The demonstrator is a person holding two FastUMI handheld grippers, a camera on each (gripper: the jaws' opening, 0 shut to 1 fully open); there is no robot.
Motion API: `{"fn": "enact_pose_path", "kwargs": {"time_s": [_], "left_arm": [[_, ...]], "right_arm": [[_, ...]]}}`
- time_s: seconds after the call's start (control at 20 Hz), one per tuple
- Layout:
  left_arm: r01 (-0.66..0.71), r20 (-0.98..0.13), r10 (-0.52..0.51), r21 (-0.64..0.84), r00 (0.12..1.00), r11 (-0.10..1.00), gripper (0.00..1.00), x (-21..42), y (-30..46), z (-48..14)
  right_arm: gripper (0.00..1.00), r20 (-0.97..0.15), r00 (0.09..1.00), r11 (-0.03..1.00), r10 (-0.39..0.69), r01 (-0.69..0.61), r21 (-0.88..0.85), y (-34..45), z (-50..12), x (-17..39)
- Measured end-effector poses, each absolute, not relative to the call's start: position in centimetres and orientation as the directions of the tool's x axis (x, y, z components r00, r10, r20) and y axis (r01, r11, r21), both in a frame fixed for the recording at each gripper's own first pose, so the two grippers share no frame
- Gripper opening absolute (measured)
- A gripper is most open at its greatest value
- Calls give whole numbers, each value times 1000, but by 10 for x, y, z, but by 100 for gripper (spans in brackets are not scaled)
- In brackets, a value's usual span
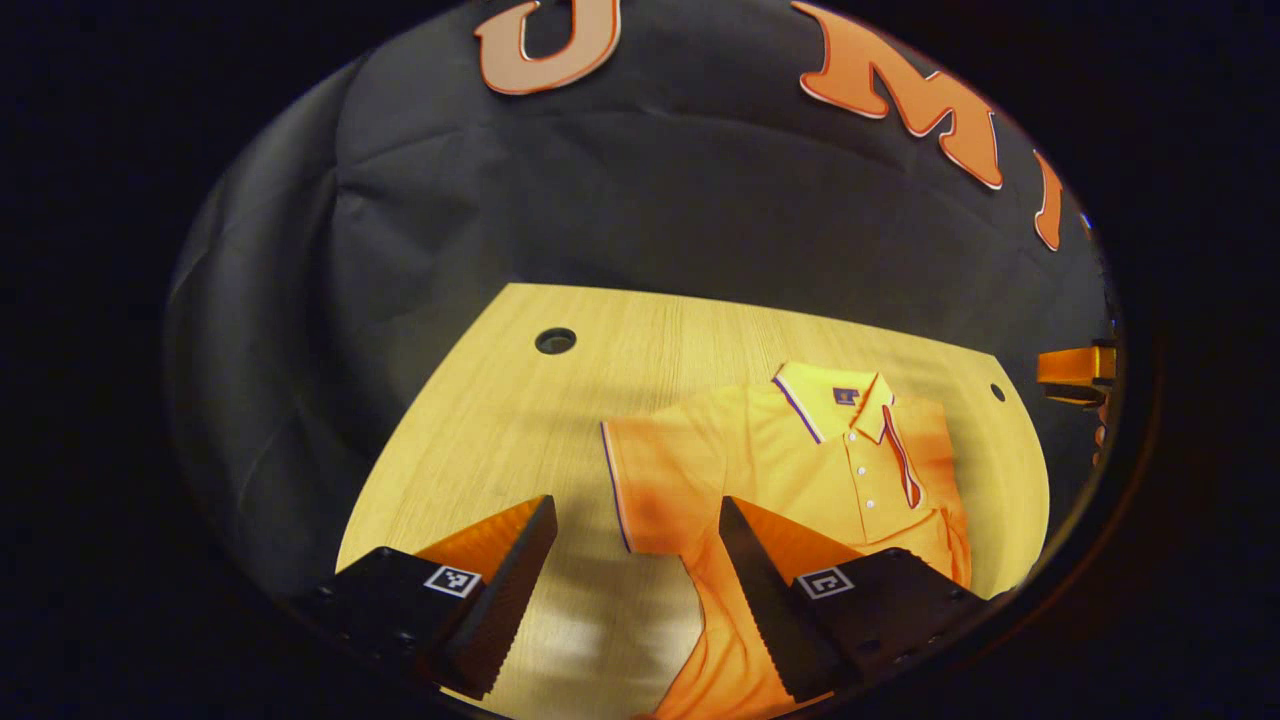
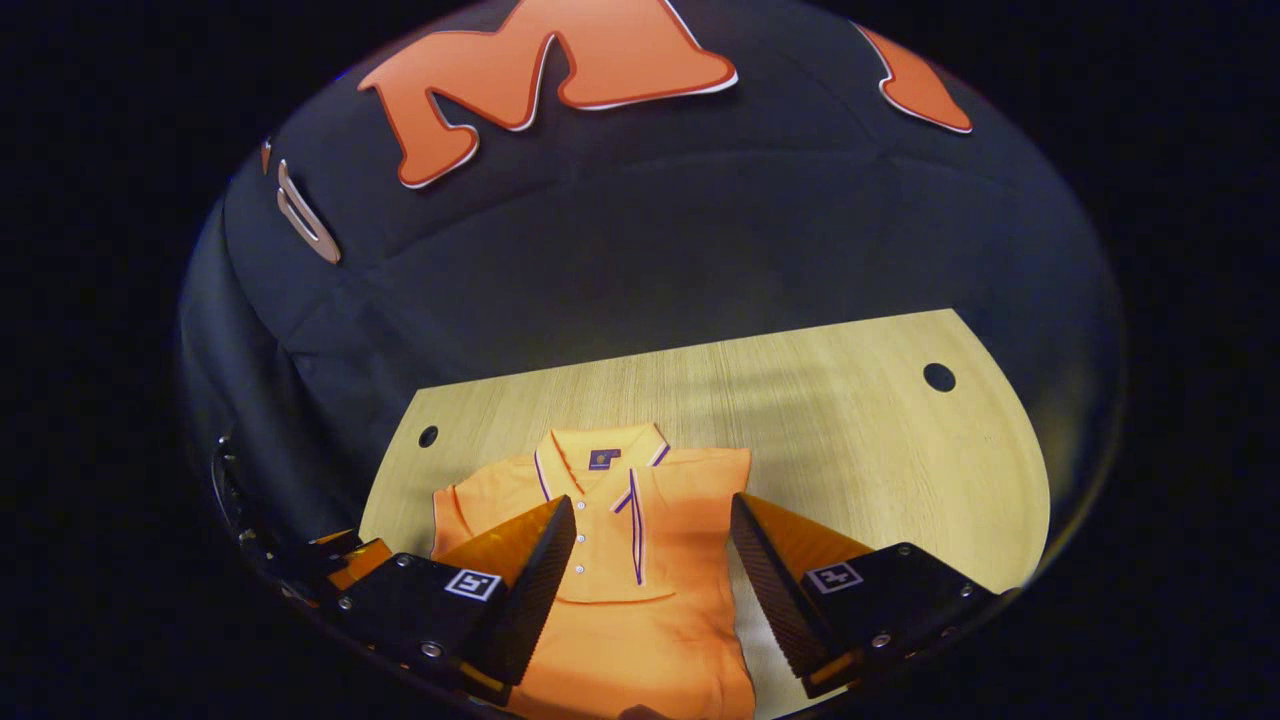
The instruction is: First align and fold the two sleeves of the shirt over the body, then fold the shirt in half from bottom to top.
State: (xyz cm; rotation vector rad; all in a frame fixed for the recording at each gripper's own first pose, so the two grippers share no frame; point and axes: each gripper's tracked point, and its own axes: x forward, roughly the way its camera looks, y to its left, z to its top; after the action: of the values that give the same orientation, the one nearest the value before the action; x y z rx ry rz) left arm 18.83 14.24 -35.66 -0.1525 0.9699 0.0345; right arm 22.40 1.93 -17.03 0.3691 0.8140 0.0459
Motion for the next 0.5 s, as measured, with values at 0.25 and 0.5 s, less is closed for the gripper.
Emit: {"fn": "enact_pose_path", "kwargs": {"time_s": [0.25,0.5], "left_arm": [[-70,-900,-92,-134,427,989,98,215,140,-409],[-121,-951,-106,-147,289,982,98,231,142,-448]], "right_arm": [[96,-629,775,959,65,125,253,-8,-134,202],[97,-556,831,971,-1,135,200,-19,-105,173]]}}
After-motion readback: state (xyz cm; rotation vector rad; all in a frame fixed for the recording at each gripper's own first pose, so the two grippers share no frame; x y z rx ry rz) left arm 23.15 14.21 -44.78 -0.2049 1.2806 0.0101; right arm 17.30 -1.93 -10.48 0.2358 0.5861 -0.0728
